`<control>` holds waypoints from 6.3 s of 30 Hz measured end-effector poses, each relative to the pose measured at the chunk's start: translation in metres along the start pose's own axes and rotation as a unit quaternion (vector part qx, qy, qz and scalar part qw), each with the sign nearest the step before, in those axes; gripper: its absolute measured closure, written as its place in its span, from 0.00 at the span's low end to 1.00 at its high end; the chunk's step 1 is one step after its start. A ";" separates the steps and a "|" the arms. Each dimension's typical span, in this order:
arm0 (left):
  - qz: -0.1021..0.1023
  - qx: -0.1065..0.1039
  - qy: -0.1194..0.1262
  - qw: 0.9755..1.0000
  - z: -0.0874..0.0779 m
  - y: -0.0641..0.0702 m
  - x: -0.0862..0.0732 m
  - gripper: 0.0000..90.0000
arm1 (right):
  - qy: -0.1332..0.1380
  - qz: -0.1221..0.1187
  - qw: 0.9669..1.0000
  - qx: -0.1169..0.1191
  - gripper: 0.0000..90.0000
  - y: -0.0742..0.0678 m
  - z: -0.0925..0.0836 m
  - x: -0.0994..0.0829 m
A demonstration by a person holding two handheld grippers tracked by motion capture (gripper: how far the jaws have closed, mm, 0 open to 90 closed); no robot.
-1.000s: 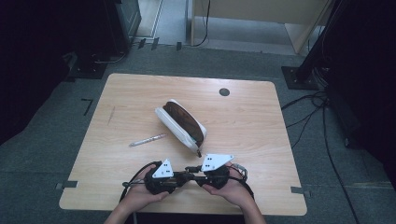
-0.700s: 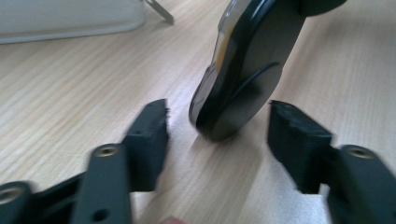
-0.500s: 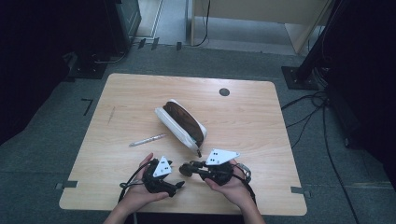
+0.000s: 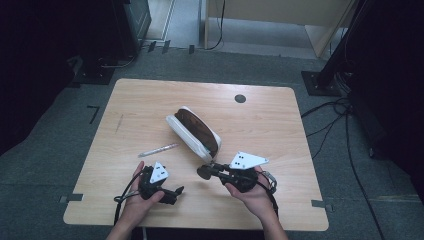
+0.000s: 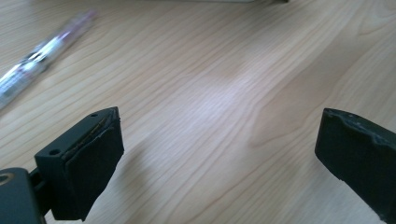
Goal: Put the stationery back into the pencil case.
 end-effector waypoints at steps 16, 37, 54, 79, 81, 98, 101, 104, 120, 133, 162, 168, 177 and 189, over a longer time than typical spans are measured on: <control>-0.061 0.060 -0.026 0.996 -0.018 -0.057 -0.031 0.02 | 0.025 0.003 0.999 -0.024 0.88 0.010 -0.023 0.026; -0.118 0.100 -0.029 0.988 -0.036 -0.110 -0.057 0.02 | 0.070 0.029 0.994 -0.075 0.88 0.038 -0.038 0.065; -0.130 0.110 -0.029 0.985 -0.039 -0.122 -0.060 0.02 | 0.019 0.031 0.993 -0.113 0.88 0.060 0.017 0.063; -0.132 0.111 -0.028 0.985 -0.038 -0.122 -0.059 0.02 | -0.076 0.035 0.987 -0.136 0.88 0.073 0.065 0.049; -0.132 0.111 -0.029 0.985 -0.038 -0.122 -0.059 0.02 | -0.074 0.036 0.987 -0.136 0.88 0.074 0.070 0.052; -0.133 0.111 -0.028 0.984 -0.037 -0.123 -0.058 0.02 | -0.070 0.047 0.986 -0.141 0.88 0.084 0.104 0.073; -0.133 0.111 -0.028 0.984 -0.037 -0.123 -0.058 0.02 | -0.078 0.052 0.986 -0.141 0.88 0.085 0.109 0.075; -0.133 0.111 -0.029 0.984 -0.037 -0.123 -0.058 0.02 | -0.083 0.054 0.985 -0.142 0.88 0.088 0.114 0.077; -0.133 0.111 -0.029 0.984 -0.037 -0.123 -0.058 0.02 | -0.168 0.057 0.967 -0.183 0.87 0.096 0.130 0.063; -0.133 0.111 -0.028 0.984 -0.037 -0.123 -0.058 0.02 | -0.122 0.052 0.976 -0.173 0.89 0.088 0.121 0.073; -0.128 0.114 -0.020 0.985 -0.029 -0.118 -0.042 0.14 | -0.025 0.039 0.993 -0.109 0.51 0.059 0.019 0.050; -0.098 0.100 -0.027 0.990 -0.024 -0.120 -0.032 0.18 | -0.023 0.047 0.994 -0.098 0.49 0.056 0.005 0.021; -0.083 0.106 -0.007 0.991 -0.012 -0.123 -0.015 0.35 | -0.026 0.072 0.993 -0.095 0.49 0.061 -0.004 -0.013; -0.054 0.079 -0.006 0.995 -0.007 -0.110 -0.006 0.61 | -0.024 0.089 0.991 -0.097 0.50 0.066 -0.013 -0.034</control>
Point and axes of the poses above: each handheld gripper's, and its own axes: z roughly forward along the jaws, x roughly out of its top, y roughly to its right, the point moved 9 cm from there along z, roughly forward along the jaws, and after that the axes turned 8 degrees about -y, right-handed, at the moved point
